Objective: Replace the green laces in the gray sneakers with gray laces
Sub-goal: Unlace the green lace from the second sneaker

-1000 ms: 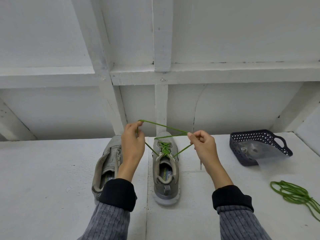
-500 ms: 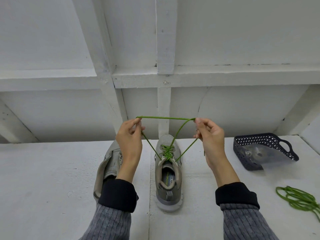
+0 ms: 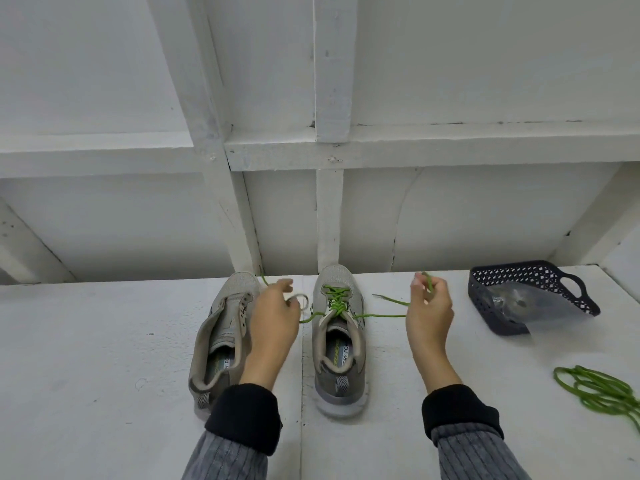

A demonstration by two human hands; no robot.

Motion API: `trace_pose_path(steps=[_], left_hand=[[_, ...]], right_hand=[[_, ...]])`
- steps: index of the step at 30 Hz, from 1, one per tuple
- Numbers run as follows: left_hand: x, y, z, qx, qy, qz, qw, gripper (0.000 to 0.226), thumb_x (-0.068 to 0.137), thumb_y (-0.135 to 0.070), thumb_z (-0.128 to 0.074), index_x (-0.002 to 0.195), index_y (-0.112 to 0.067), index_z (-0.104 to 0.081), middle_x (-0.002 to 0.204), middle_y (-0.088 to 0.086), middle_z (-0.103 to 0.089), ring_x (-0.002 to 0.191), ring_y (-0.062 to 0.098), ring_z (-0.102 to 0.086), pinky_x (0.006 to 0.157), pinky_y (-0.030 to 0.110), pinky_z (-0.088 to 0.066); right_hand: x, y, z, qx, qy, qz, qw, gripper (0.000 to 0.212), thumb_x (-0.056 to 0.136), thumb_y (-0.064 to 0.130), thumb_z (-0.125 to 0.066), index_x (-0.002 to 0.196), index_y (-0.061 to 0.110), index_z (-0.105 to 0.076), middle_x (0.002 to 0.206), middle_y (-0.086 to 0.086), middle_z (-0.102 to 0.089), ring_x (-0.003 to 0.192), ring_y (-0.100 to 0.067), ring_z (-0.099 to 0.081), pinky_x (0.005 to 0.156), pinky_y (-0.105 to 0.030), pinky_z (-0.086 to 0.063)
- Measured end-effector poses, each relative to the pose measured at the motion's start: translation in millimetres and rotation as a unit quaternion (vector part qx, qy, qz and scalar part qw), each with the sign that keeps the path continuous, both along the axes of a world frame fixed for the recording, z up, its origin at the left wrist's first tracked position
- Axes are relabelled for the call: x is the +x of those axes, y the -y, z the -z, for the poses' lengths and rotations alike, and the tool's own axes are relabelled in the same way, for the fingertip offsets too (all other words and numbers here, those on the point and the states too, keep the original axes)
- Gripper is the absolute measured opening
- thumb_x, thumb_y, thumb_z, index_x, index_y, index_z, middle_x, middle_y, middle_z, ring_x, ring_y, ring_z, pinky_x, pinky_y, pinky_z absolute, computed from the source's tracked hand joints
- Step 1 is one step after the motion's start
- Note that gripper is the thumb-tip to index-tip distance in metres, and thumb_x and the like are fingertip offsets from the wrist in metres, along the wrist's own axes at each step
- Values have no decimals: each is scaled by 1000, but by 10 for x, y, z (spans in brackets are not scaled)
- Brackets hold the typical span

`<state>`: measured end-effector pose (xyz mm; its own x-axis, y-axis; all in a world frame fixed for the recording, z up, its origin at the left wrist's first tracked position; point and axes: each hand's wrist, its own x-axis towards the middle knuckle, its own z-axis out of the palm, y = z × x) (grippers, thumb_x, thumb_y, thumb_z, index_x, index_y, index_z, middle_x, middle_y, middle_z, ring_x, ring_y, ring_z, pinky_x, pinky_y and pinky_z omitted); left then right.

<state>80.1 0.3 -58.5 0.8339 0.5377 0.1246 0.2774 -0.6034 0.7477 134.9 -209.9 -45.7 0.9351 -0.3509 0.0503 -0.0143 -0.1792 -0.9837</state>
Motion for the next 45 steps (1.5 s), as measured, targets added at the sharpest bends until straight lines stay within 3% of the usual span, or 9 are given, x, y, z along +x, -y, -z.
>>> trace_pose_path(steps=[4, 7, 12, 15, 20, 28, 33, 40, 45], left_hand=[[-147, 177, 162, 61, -16, 24, 998, 26, 97, -15, -55, 119, -16, -67, 131, 1, -57, 119, 21, -53, 96, 38, -43], [-259, 251, 183, 138, 55, 17, 989, 18, 95, -15, -58, 108, -18, -71, 115, -1, -61, 111, 23, -53, 94, 40, -38], [-385, 398, 105, 29, 92, 67, 993, 10, 95, -23, -60, 103, -19, -65, 97, -11, -54, 82, 3, -54, 72, 23, -44], [-344, 424, 115, 76, 71, 72, 992, 12, 94, -32, -62, 95, -22, -68, 94, -11, -59, 88, 9, -53, 70, 28, -46], [-167, 392, 84, 203, -9, 83, 976, 23, 93, -46, -59, 100, -27, -70, 98, -9, -65, 97, 17, -53, 70, 33, -47], [-232, 619, 128, 120, 57, 64, 989, 23, 97, -37, -58, 99, -22, -75, 80, -7, -53, 70, 16, -55, 57, 29, -42], [-326, 903, 174, 51, 84, 23, 995, 18, 95, -29, -63, 104, -24, -77, 77, -8, -55, 70, 13, -55, 61, 27, -44], [-340, 1104, 133, -38, 55, 10, 998, 17, 93, -27, -66, 106, -25, -77, 85, -4, -68, 82, 13, -62, 73, 26, -50], [-298, 1046, 59, -111, 19, 40, 993, 16, 92, -20, -67, 104, -19, -77, 88, -9, -74, 79, -3, -64, 72, 5, -47]], right_hand=[[-106, -10, 173, -168, -156, -76, 970, 53, 94, 25, -59, 136, -2, -39, 141, -18, -41, 128, -32, -39, 99, -42, -37], [-293, -84, 159, -300, -109, -24, 947, 69, 91, 28, -62, 144, 0, -28, 151, -17, -24, 137, -34, -21, 106, -53, -28], [-451, -255, 138, -307, 92, -73, 945, 28, 87, 16, -67, 113, 12, -58, 118, -6, -47, 112, -26, -38, 88, -28, -33], [-442, -339, 113, -250, 58, -205, 945, 10, 90, 15, -63, 85, 22, -58, 91, 3, -53, 90, -15, -51, 67, -10, -35], [-400, -396, 157, -292, 9, -227, 929, 10, 89, 23, -66, 88, 20, -57, 87, 3, -56, 77, -11, -53, 63, -19, -40], [-425, -245, 219, -334, 63, -171, 925, 11, 91, 17, -59, 83, 11, -60, 82, -2, -58, 70, -15, -51, 58, -17, -33], [-425, 99, 240, -275, 38, -135, 951, 12, 88, 19, -64, 78, 13, -65, 76, 1, -63, 71, -15, -59, 66, -31, -50], [-445, 344, 251, -264, 25, -167, 950, 10, 90, 20, -63, 83, 14, -67, 78, 1, -64, 74, -14, -60, 66, -26, -50], [-374, 376, 180, -297, 65, -252, 919, 15, 91, 17, -63, 106, 17, -62, 100, 3, -59, 90, -12, -56, 75, -20, -44]])
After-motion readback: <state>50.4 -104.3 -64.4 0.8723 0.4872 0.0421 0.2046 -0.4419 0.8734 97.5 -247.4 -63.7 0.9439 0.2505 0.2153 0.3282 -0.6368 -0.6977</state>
